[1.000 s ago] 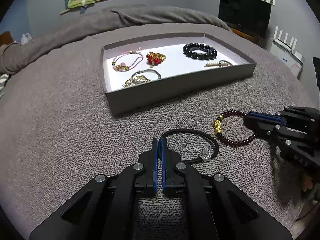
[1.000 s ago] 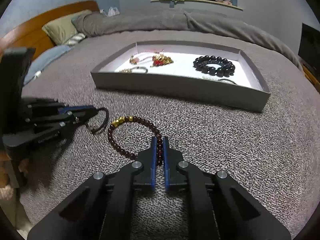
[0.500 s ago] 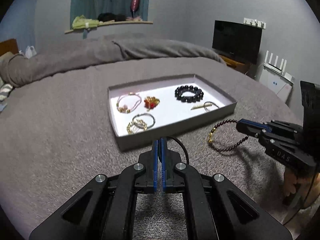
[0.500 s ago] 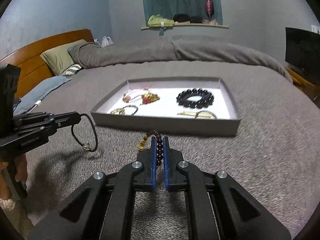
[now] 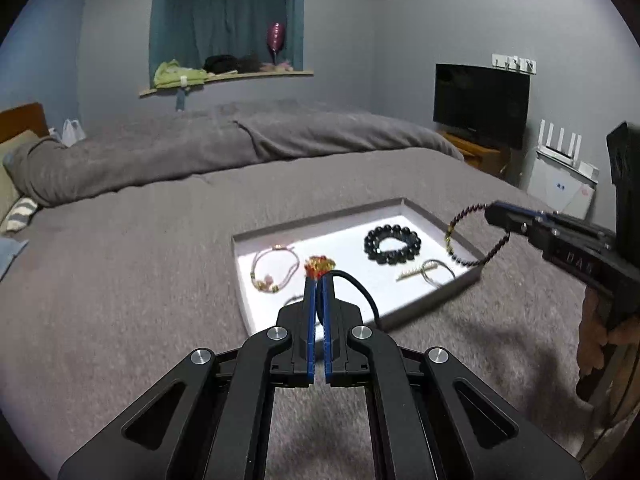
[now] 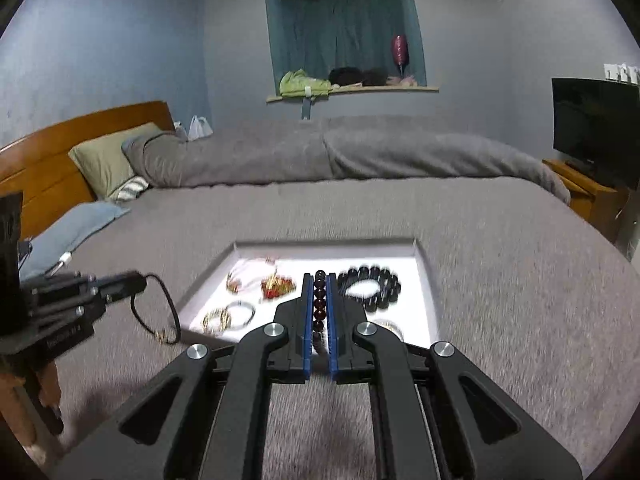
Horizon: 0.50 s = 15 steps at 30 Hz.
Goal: Organize jewelry
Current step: 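Carry the hair tie and red bead bracelet over the box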
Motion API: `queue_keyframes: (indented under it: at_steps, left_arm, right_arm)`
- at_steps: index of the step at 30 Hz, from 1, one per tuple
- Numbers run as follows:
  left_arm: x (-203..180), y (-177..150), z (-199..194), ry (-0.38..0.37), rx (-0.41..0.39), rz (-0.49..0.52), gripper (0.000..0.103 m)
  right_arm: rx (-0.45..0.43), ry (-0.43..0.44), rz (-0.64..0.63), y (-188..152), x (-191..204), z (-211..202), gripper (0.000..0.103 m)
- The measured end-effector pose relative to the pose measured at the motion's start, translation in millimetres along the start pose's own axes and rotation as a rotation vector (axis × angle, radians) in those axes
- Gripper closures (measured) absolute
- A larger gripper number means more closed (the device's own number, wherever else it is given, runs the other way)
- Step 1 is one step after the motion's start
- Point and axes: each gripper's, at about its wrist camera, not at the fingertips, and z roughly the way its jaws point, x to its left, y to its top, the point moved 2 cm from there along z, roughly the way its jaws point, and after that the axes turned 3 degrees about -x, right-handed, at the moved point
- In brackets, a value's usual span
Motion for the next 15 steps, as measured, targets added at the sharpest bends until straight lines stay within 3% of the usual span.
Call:
queue_keyframes:
  at_steps: [7, 15]
  left_arm:
    - [4, 10, 34, -0.017, 0.022, -0.009, 0.099]
    - [2, 10, 83, -0.08, 0.08, -0.034, 0.099]
  right_arm:
    - [0.012, 0.03, 0.031, 18, -6, 36, 0.097]
    - [0.09, 0.109, 0.029, 10, 1, 92, 0.097]
